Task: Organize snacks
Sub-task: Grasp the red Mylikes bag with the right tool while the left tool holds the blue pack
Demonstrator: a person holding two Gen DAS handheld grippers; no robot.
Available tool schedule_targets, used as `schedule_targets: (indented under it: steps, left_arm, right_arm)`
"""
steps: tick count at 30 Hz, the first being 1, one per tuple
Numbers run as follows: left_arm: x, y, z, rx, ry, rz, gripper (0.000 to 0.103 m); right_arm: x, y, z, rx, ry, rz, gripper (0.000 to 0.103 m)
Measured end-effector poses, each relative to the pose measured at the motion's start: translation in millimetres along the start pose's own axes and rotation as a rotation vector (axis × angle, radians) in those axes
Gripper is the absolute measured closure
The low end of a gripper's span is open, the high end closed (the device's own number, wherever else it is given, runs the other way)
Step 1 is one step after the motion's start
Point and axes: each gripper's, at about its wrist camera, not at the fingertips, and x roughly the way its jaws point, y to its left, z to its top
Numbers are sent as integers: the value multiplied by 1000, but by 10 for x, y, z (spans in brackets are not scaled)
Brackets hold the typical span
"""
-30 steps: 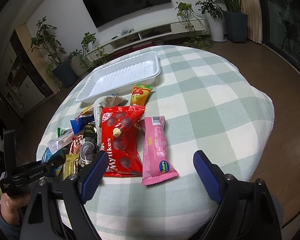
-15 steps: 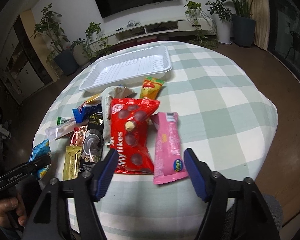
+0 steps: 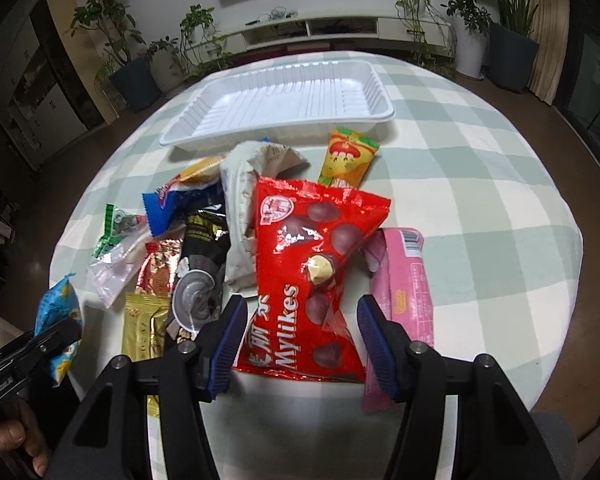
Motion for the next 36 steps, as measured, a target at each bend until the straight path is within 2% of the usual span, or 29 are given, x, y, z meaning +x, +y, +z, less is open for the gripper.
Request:
schedule_targets:
  steps: [2, 5, 8, 10, 12, 19, 27, 36]
  left_arm:
    - [3, 9, -11, -4, -1, -5, 72]
    - [20, 31, -17, -10, 0, -9, 72]
    - [33, 31, -19, -14, 2, -12, 72]
    - [41, 30, -17, -14, 3, -13, 72]
    - [44, 23, -18, -13, 2, -12, 72]
    - [37, 7, -19, -10, -1, -10, 72]
    - [6, -62, -8, 6, -8, -4, 72]
    - [-126, 19, 134, -12, -42, 16, 72]
  right_arm:
    - [75, 7, 9, 2, 18, 3, 42]
    - [148, 12, 10, -3, 29, 9, 49]
    - [208, -21, 20, 5, 26, 21, 52]
    - [210, -31, 24, 1, 18, 16, 61]
    - [201, -45, 28, 0, 10, 25, 65]
    - [121, -82, -7, 26, -14, 66, 66]
    - [-180, -113, -85, 47, -66, 113, 66]
    - [-512, -426, -103, 121, -128, 193, 66]
